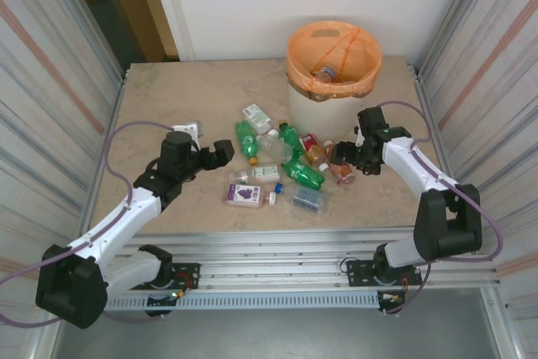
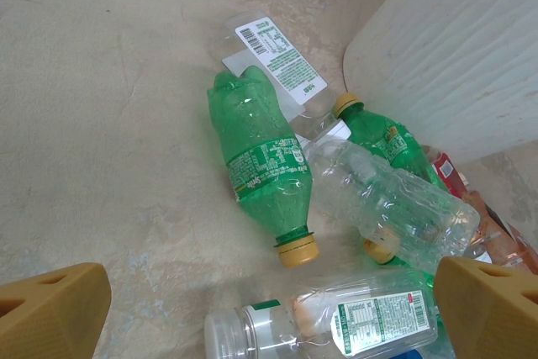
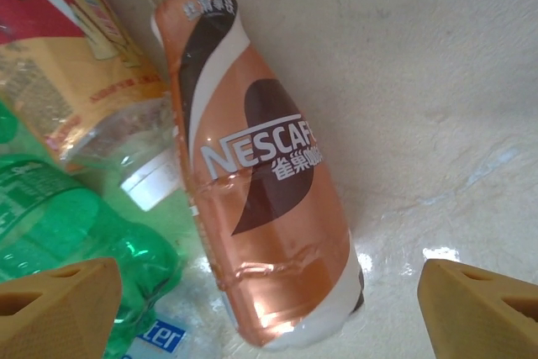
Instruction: Put the plastic bottles in the bin
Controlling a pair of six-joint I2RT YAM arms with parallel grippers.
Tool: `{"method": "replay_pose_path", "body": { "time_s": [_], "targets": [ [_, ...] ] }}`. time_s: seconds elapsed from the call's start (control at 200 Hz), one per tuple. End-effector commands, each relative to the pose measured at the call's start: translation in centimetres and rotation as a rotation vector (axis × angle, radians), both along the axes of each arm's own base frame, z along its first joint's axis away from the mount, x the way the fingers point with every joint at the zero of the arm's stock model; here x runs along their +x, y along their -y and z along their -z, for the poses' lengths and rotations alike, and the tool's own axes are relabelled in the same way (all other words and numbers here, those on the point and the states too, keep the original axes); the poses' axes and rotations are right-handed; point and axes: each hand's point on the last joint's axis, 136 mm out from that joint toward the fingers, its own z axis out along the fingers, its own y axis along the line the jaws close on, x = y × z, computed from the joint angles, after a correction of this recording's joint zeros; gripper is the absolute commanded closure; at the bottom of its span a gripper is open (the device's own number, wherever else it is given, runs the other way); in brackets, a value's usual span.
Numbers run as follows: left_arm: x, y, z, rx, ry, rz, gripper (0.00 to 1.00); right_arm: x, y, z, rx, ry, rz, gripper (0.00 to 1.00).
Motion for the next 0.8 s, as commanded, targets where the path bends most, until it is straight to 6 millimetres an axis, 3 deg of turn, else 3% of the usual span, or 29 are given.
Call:
{"method": "replay_pose_path", "body": {
  "time_s": [0.0, 0.401, 0.796],
  "targets": [
    [0.6, 0.2, -1.9, -0.025, 0.039, 0.003, 0.01, 0.7, -0.1, 0.7, 0.002, -0.011, -0.008, 0.12],
    [0.6, 0.1, -1.7, -0.019, 0.032, 0.002, 0.01, 1.7, -0.5, 3.0, 0.009, -0.048, -0.005, 0.17],
    [0.6, 0.1, -1.6, -0.014, 0.03, -0.002, 0.01, 1.7, 1.1, 5.0, 0.001, -0.117, 0.089, 0.24]
  ]
}}
